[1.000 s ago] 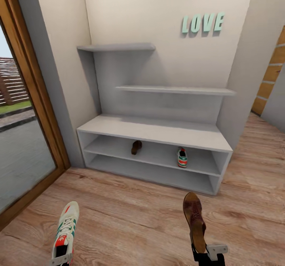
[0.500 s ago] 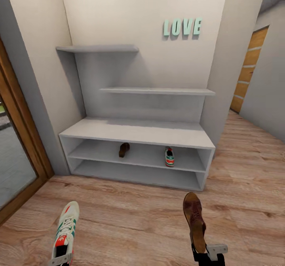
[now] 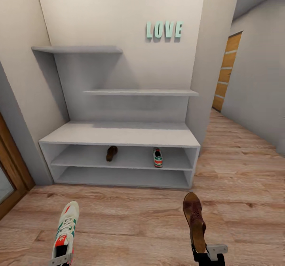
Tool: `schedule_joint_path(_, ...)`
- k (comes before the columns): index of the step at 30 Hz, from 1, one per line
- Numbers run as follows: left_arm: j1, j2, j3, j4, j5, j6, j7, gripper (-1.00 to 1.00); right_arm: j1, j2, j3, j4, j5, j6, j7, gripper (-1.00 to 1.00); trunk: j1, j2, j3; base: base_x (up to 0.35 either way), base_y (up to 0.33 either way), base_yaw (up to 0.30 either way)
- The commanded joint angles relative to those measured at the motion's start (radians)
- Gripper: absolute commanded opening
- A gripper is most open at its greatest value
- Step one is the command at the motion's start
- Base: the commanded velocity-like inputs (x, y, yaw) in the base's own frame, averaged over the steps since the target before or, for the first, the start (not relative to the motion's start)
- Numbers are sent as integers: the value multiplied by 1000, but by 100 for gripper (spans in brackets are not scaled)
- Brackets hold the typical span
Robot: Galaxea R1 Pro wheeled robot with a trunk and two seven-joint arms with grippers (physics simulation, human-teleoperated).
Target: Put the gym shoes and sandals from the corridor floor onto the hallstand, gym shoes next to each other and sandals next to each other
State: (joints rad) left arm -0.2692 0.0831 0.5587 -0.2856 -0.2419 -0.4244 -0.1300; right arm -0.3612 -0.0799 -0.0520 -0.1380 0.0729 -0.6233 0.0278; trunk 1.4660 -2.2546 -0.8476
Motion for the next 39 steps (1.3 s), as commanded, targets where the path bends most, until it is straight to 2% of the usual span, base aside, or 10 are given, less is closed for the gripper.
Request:
schedule_joint_path(1,-1,0,9,0,-8,-4,-7,-100,-1,0,-6,1,4,-3,4,-100,0,0,0,0,0,-232)
schedule_joint_path(27,-1,-3,-3,0,-8,4,-7,-100,-1,-3,-11,-5,2,-3,4,-100,0,0,15,0,0,-238)
schedule_joint_path(39,-2,-3,-5,0,-11,5,-8,-100,-1,-3,-11,-6,2,-3,4,-100,0,0,15,0,0,-47)
